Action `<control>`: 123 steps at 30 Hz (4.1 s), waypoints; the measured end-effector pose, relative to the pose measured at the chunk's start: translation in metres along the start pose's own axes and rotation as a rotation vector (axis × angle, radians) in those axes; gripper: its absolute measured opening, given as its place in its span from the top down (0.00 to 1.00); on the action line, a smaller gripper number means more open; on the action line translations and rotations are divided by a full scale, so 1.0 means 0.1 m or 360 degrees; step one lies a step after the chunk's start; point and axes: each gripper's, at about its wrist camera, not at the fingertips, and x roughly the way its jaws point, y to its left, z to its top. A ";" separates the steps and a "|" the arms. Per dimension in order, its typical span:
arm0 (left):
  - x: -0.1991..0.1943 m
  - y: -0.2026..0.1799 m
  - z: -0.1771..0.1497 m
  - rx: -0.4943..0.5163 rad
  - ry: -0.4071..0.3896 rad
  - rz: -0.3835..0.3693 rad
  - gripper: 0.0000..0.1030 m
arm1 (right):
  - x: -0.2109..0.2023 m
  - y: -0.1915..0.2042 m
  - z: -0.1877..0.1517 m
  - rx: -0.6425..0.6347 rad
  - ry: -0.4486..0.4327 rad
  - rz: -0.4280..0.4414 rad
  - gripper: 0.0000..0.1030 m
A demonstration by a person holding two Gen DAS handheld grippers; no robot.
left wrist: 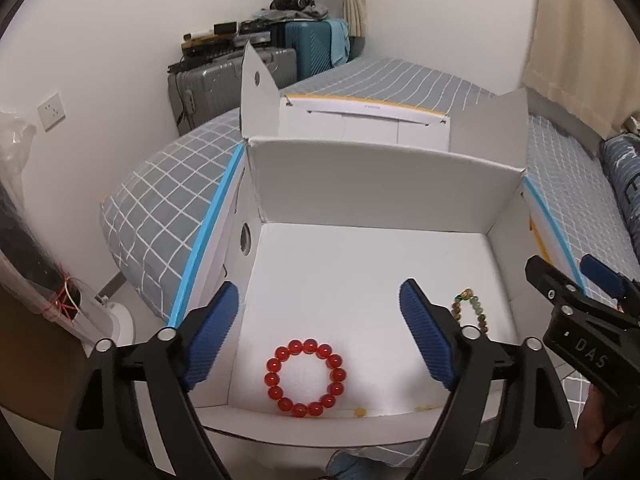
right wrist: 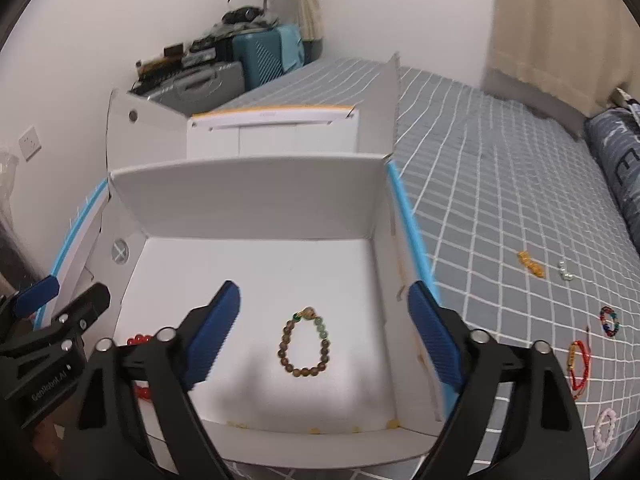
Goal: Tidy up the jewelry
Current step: 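Withdraw both tools from the box back over the bed, then grasp the red cord bracelet with the left tool while the right tool grasps the pink bracelet, then lift the red cord bracelet with the left tool while the right tool lifts the pink bracelet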
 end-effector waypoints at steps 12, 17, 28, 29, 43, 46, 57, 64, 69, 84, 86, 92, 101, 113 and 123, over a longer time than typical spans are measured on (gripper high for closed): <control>-0.26 -0.37 0.03 0.0088 -0.0068 -0.0069 0.11 | -0.36 -0.43 0.04 0.0062 -0.0110 -0.0146 0.07; -0.35 -0.58 0.04 0.0101 -0.0104 -0.0113 0.07 | -0.54 -0.68 0.01 0.0086 -0.0131 -0.0201 0.07; -0.56 -1.32 -0.07 0.0251 -0.0149 -0.0302 0.06 | -0.94 -1.50 -0.25 0.0180 -0.0130 -0.0382 0.07; -0.59 -1.39 -0.09 0.0267 -0.0156 -0.0330 0.06 | -0.97 -1.57 -0.28 0.0194 -0.0125 -0.0391 0.07; -0.78 -2.33 -0.39 0.0496 -0.0113 -0.0527 0.06 | -1.37 -2.43 -0.72 0.0348 -0.0082 -0.0533 0.07; -0.75 -2.54 -0.49 0.0549 -0.0087 -0.0554 0.06 | -1.44 -2.63 -0.83 0.0388 -0.0067 -0.0564 0.07; -0.47 -3.40 -1.00 0.0755 0.0074 -0.0670 0.06 | -1.46 -3.29 -1.31 0.0471 0.0060 -0.0637 0.07; -0.16 -3.64 -1.24 0.0769 0.0216 -0.0743 0.06 | -1.31 -3.58 -1.57 0.0513 0.0158 -0.0639 0.07; -0.08 -3.73 -1.36 0.0806 0.0232 -0.0733 0.06 | -1.14 -3.73 -1.77 0.0561 0.0236 -0.0604 0.07; 0.36 -3.94 -1.64 0.0891 0.0350 -0.0675 0.06 | -0.58 -3.84 -2.03 0.0572 0.0505 -0.0506 0.15; 0.37 -3.95 -1.63 0.0884 0.0353 -0.0677 0.07 | -0.51 -3.83 -2.07 0.0563 0.0532 -0.0496 0.21; 0.34 -3.99 -1.65 0.0943 0.0379 -0.0698 0.50 | -0.36 -3.82 -2.10 0.0537 0.0607 -0.0431 0.44; 0.29 -3.89 -1.57 0.0874 0.0394 -0.0736 0.89 | -0.42 -3.85 -2.08 0.0559 0.0560 -0.0440 0.89; -0.04 -3.81 -1.38 0.0857 0.0256 -0.0813 0.89 | -0.74 -3.89 -1.91 0.0616 0.0346 -0.0452 0.89; -0.14 -3.74 -1.26 0.0840 0.0211 -0.0864 0.89 | -0.75 -3.86 -1.92 0.0579 0.0334 -0.0522 0.89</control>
